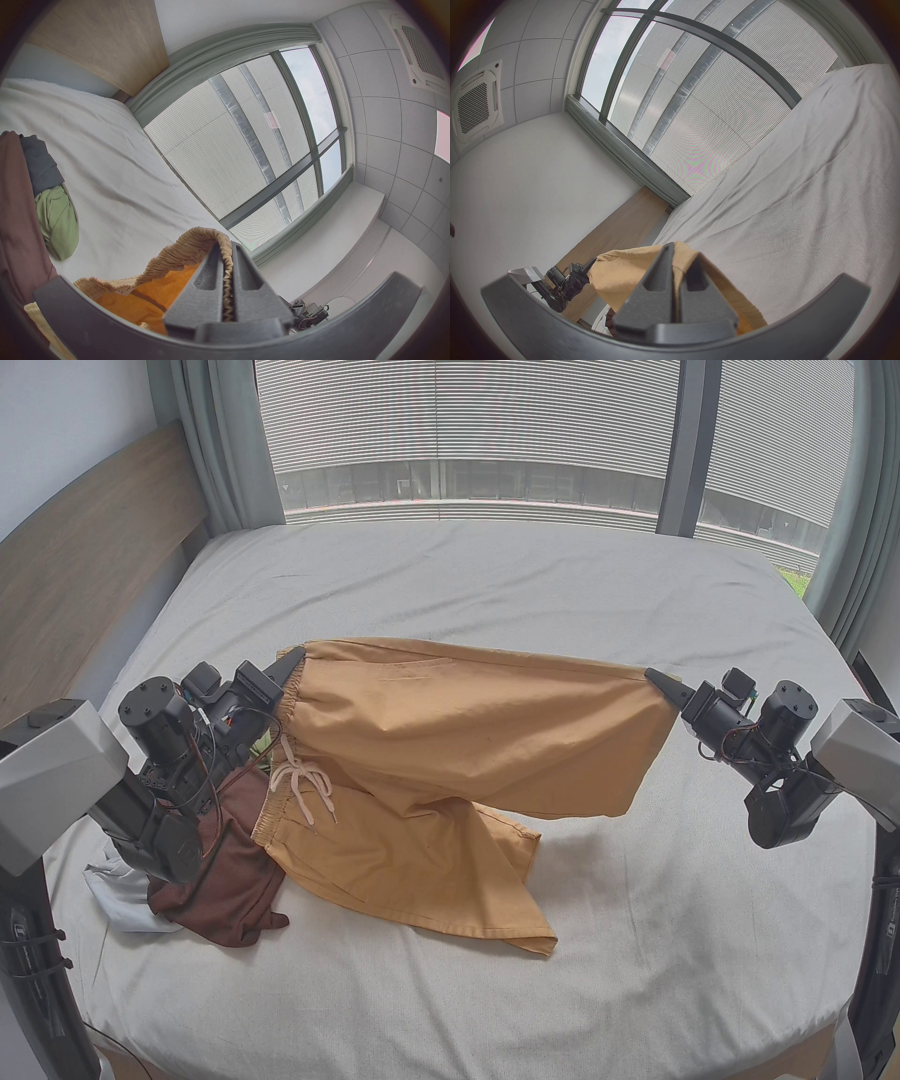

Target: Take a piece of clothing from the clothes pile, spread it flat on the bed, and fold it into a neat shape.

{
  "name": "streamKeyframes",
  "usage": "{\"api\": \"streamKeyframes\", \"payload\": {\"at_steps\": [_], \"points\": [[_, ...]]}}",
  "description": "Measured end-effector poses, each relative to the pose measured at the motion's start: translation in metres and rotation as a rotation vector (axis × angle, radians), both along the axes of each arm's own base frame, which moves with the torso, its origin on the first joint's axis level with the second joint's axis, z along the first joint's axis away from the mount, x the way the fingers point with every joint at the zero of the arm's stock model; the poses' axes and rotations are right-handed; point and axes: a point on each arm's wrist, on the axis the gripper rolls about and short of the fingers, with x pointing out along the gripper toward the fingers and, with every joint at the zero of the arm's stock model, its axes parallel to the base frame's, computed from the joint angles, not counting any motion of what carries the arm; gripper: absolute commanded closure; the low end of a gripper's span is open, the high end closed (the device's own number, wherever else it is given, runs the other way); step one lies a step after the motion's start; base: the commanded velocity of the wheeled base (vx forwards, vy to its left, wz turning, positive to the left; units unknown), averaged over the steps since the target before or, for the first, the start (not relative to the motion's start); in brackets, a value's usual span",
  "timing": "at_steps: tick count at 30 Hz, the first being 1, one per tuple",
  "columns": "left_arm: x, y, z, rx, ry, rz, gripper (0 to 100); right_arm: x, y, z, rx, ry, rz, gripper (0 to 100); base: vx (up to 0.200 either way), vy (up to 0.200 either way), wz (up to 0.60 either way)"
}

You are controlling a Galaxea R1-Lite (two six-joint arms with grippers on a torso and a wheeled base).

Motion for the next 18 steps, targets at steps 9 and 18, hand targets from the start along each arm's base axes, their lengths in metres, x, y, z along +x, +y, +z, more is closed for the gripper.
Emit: {"api": "streamKeyframes", "payload": {"at_steps": [9,18], "points": [[0.021,-0.006,-0.008,-0.012,-0.024,0.016,100,0.018,0.002,-0.010,-0.002,0.014,0.003,100,0.000,0.000,0.00],[0.038,-0.008,-0.018,-0.018,-0.038,0.027,100,0.032,0.002,-0.021,-0.003,0.011,0.003,100,0.000,0.000,0.00]]}}
